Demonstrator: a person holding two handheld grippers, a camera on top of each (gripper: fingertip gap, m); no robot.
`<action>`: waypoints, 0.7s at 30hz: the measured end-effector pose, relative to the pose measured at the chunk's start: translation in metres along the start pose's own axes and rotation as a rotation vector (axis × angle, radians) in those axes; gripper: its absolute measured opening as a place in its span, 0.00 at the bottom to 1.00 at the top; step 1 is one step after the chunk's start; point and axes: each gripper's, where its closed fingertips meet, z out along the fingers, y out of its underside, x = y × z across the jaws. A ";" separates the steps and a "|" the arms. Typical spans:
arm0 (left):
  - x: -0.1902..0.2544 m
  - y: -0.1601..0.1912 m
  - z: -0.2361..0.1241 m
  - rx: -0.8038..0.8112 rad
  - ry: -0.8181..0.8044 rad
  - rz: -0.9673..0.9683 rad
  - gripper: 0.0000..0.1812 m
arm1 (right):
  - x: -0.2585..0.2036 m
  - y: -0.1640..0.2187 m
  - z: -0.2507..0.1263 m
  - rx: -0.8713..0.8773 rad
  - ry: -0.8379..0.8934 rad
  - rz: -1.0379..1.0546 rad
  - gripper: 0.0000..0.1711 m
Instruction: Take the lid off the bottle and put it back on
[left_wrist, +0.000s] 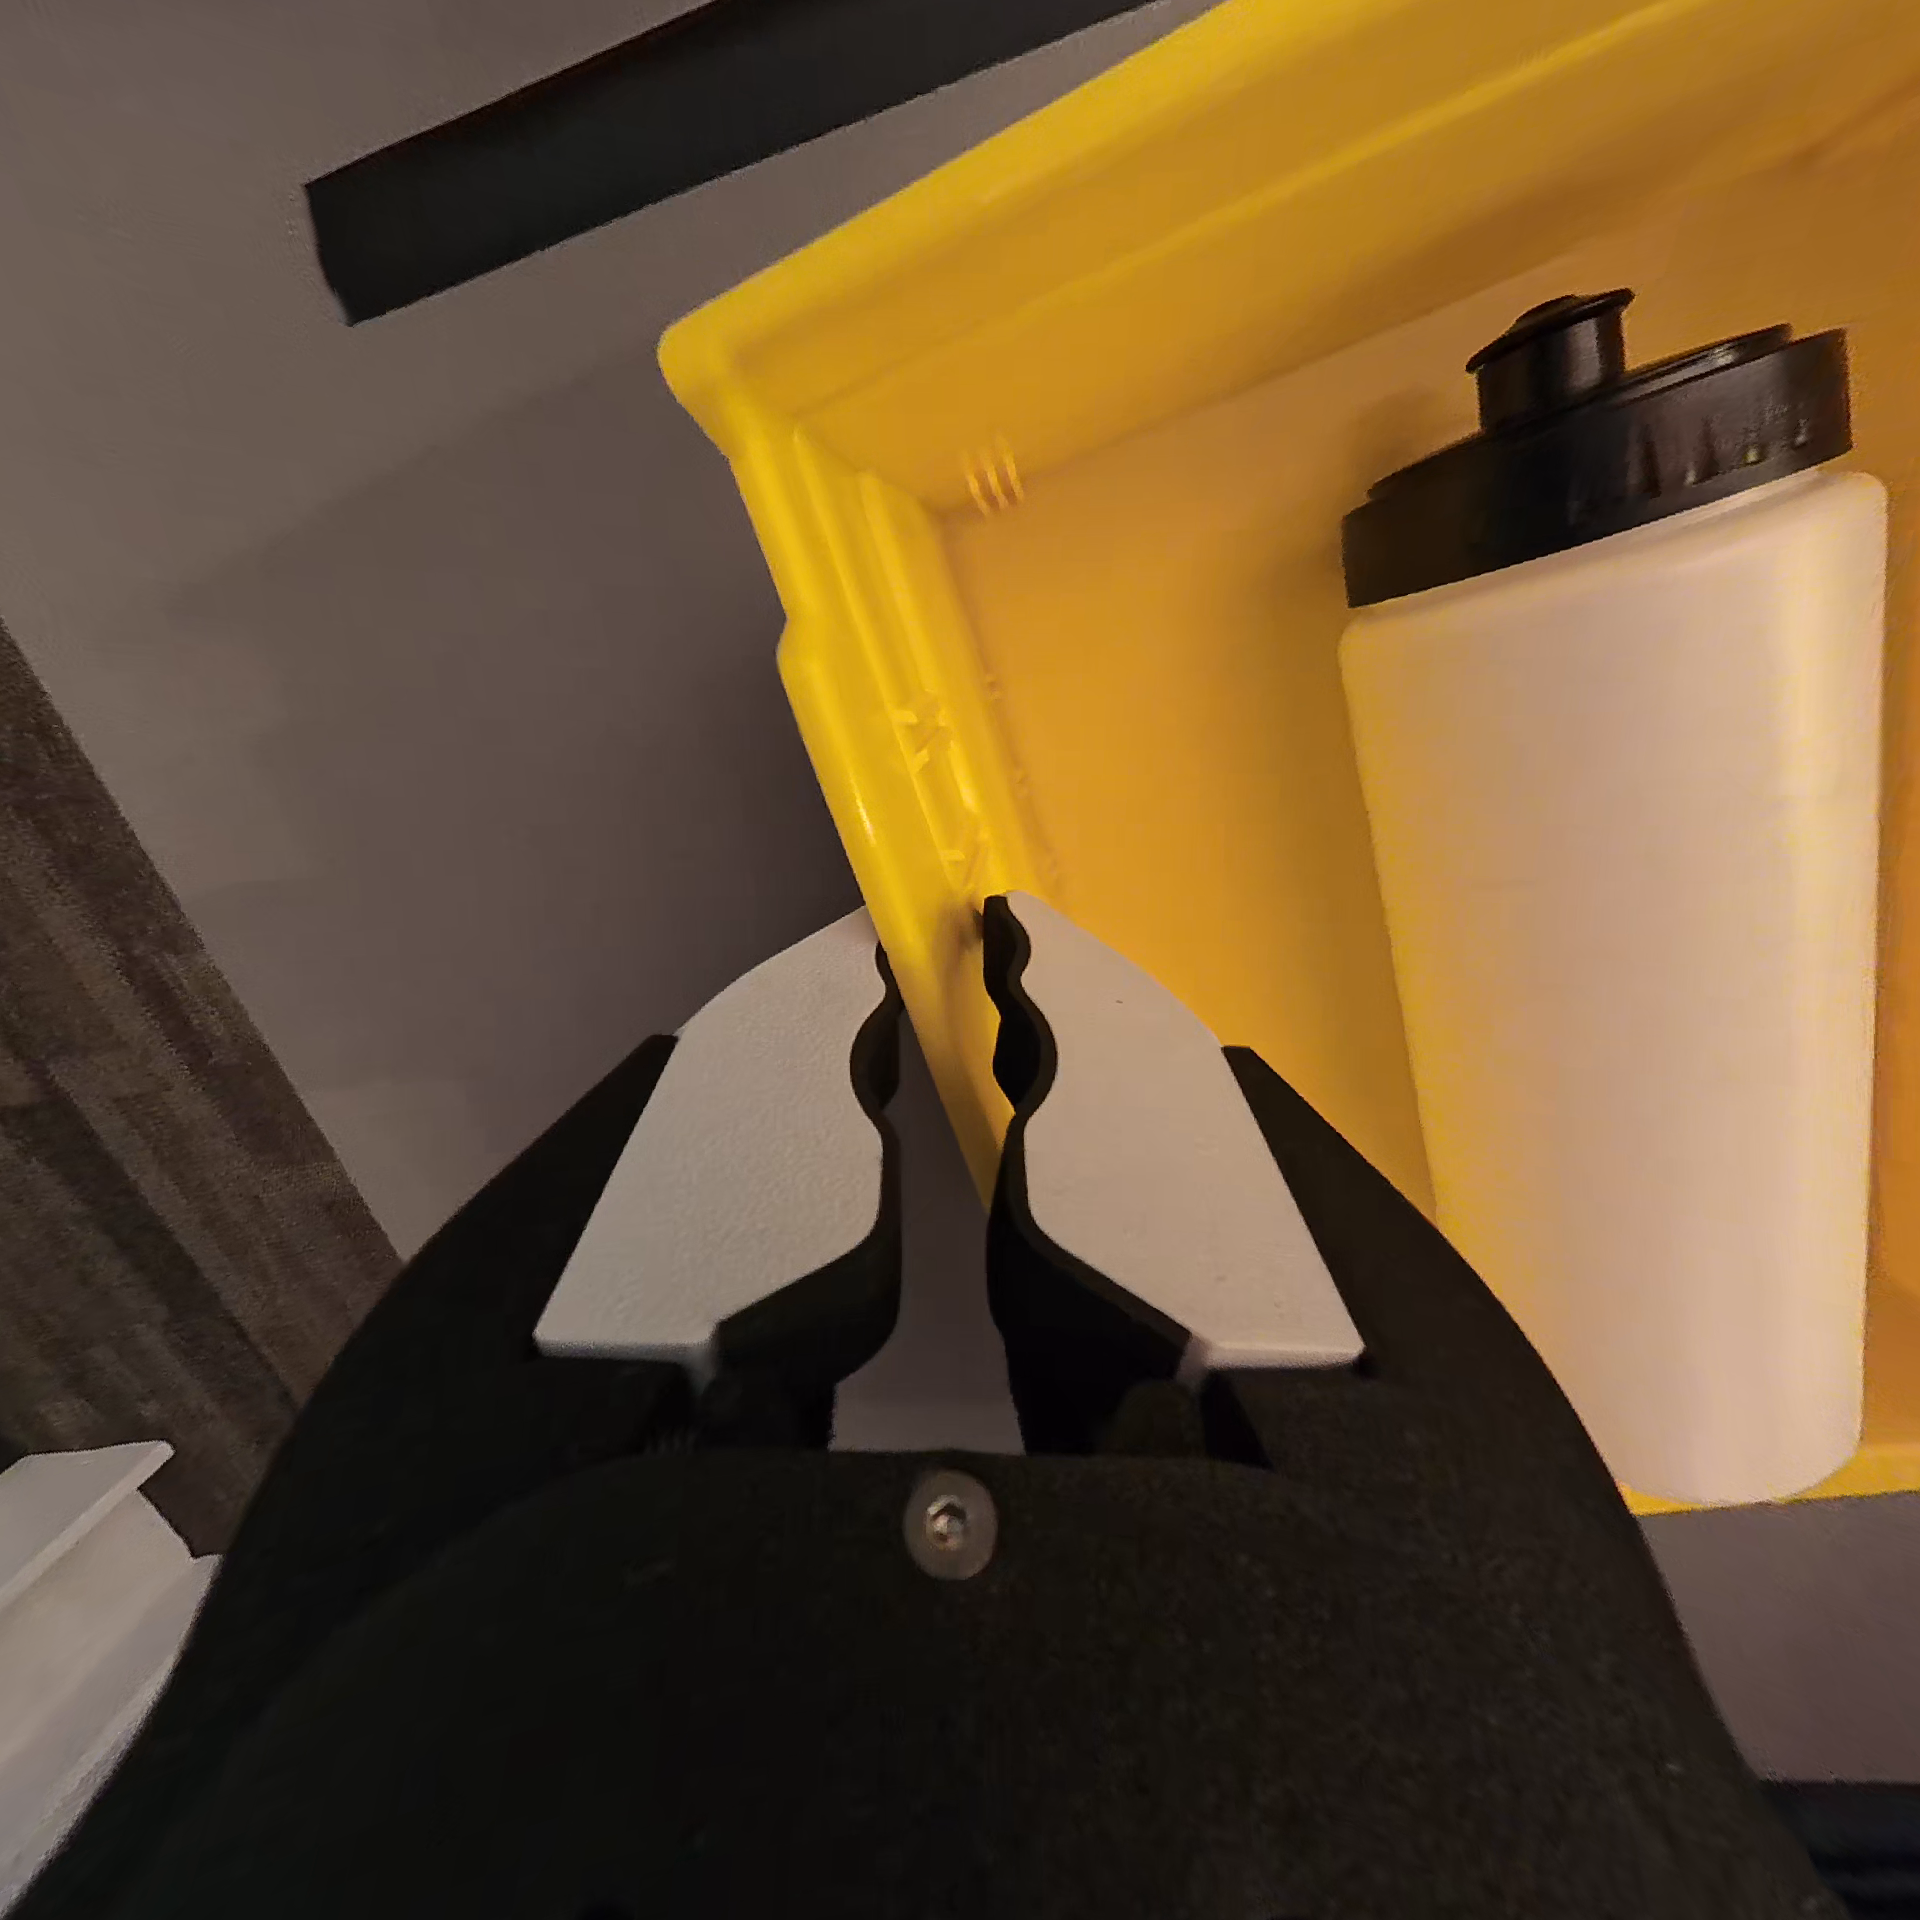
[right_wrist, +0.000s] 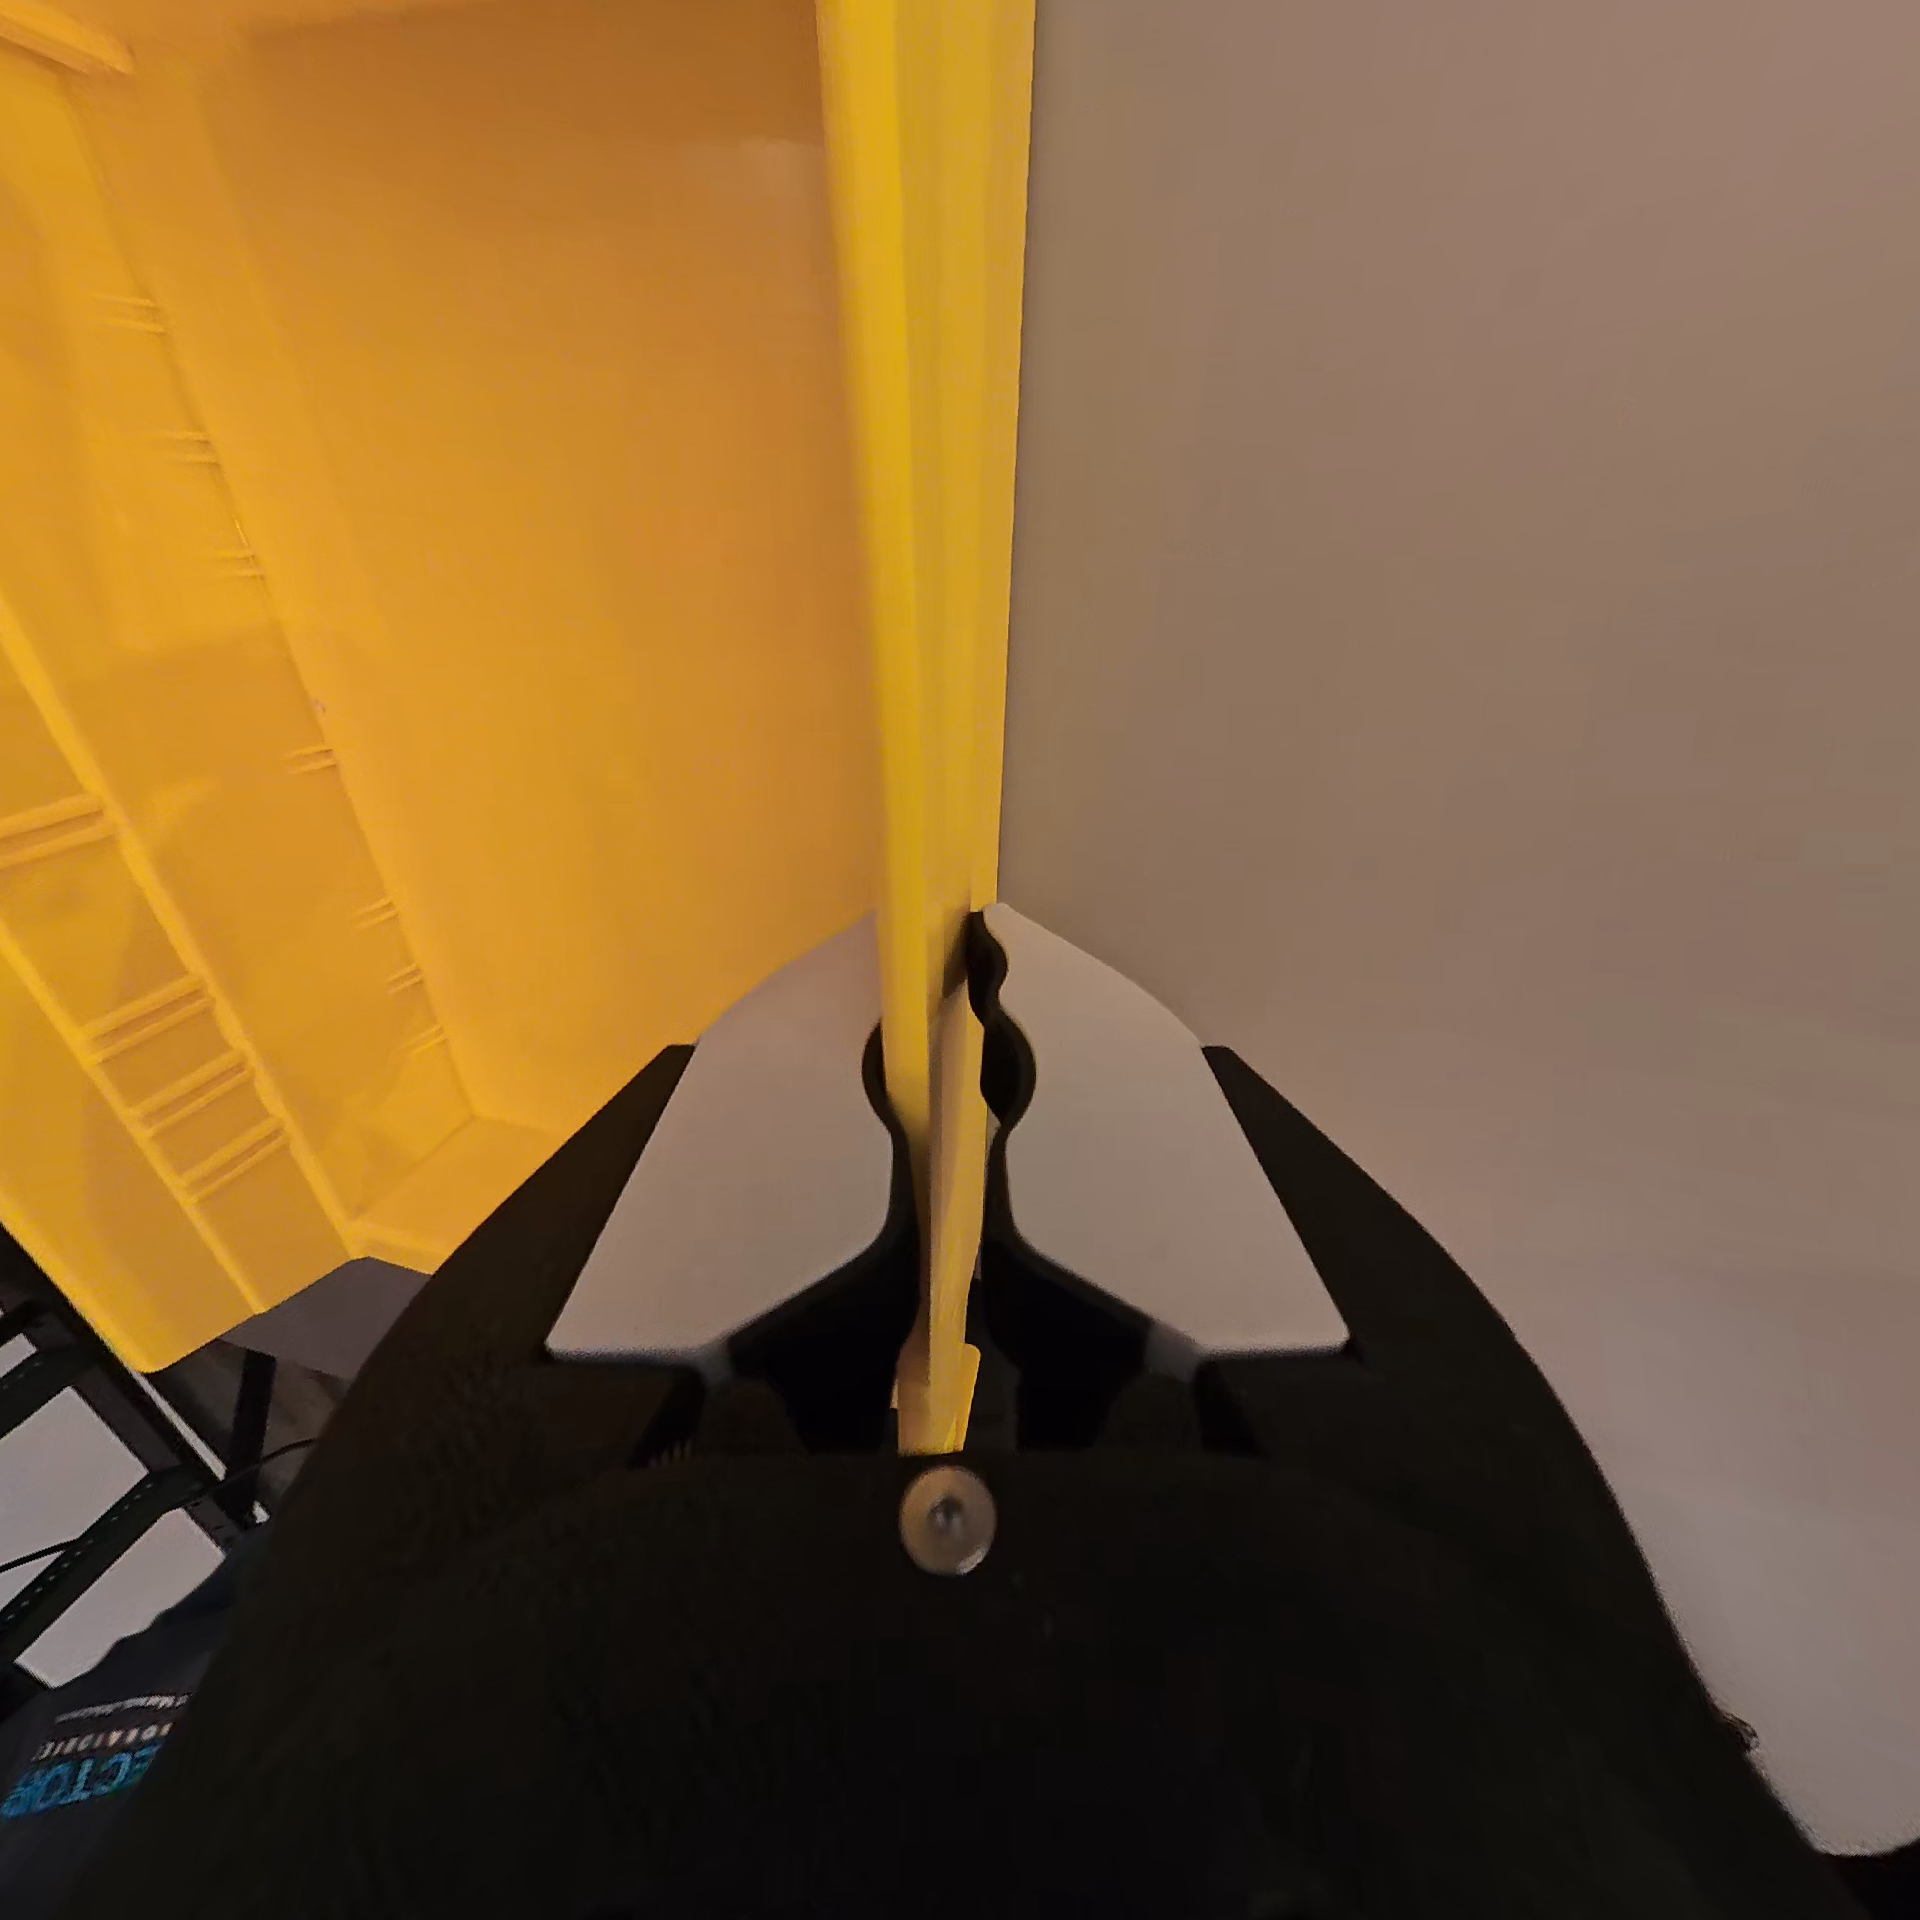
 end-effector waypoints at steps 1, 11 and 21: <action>-0.004 0.000 0.000 0.006 -0.014 0.004 0.07 | -0.002 0.000 0.000 -0.001 0.003 0.001 0.04; -0.016 0.001 0.003 0.046 0.011 -0.023 0.06 | -0.008 -0.003 0.002 0.006 0.008 -0.035 0.04; -0.020 -0.011 0.002 0.136 -0.016 -0.017 0.06 | -0.015 0.002 0.004 0.000 0.008 -0.129 0.06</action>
